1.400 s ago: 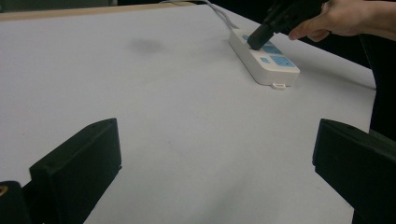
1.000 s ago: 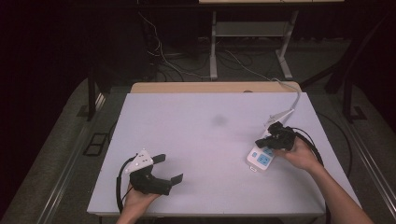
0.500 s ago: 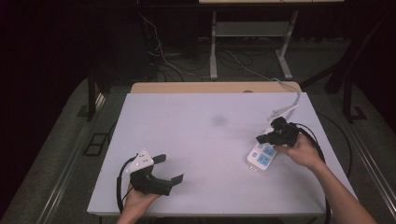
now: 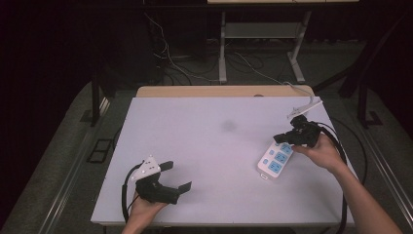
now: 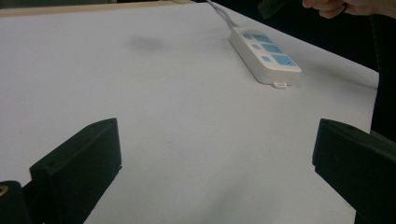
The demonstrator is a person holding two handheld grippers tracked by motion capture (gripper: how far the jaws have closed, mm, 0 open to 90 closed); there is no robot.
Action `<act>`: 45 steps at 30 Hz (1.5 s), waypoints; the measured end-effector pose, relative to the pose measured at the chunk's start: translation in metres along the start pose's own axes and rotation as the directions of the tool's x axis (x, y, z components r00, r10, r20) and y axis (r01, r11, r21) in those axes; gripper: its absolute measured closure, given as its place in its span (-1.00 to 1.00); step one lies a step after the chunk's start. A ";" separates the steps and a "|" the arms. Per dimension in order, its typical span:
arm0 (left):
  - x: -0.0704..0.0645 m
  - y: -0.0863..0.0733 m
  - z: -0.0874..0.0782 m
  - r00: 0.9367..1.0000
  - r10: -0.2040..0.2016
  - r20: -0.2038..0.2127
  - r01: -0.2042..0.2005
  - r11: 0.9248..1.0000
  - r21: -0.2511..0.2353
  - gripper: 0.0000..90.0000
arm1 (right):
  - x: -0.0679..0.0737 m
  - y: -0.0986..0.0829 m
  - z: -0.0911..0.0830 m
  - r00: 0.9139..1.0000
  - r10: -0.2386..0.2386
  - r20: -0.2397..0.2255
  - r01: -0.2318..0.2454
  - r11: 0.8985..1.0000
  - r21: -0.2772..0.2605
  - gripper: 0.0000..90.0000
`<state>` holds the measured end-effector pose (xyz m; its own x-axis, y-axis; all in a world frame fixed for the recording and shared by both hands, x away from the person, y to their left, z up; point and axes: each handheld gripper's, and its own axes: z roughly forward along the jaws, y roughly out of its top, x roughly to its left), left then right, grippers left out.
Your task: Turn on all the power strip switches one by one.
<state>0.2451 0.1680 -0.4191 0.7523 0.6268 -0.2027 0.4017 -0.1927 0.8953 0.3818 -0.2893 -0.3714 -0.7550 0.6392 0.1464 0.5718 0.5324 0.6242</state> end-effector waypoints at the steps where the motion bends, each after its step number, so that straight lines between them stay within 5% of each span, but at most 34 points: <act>1: 0.000 0.000 0.000 1.000 0.000 0.000 0.000 1.000 0.000 -1.00 | -0.001 0.001 -0.002 1.000 0.005 0.002 -0.005 1.000 -0.002 1.00; 9: 0.000 0.000 0.000 1.000 -0.001 0.000 0.001 1.000 0.001 -1.00 | -0.013 0.004 -0.011 1.000 0.021 0.022 -0.021 1.000 -0.009 1.00; 21: 0.001 0.000 0.000 1.000 -0.002 0.000 0.002 1.000 0.000 -1.00 | -0.029 -0.002 -0.001 0.998 0.056 0.039 -0.057 0.998 0.024 1.00; 45: 0.001 0.000 -0.001 1.000 0.003 -0.005 -0.003 1.000 0.002 -1.00 | -0.029 -0.002 0.025 0.999 0.046 0.013 -0.047 0.995 0.088 1.00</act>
<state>0.2454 0.1697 -0.4192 0.7508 0.6303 -0.1974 0.4001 -0.1962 0.8953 0.4102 -0.2948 -0.3957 -0.7238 0.6699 0.1651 0.6324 0.5485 0.5470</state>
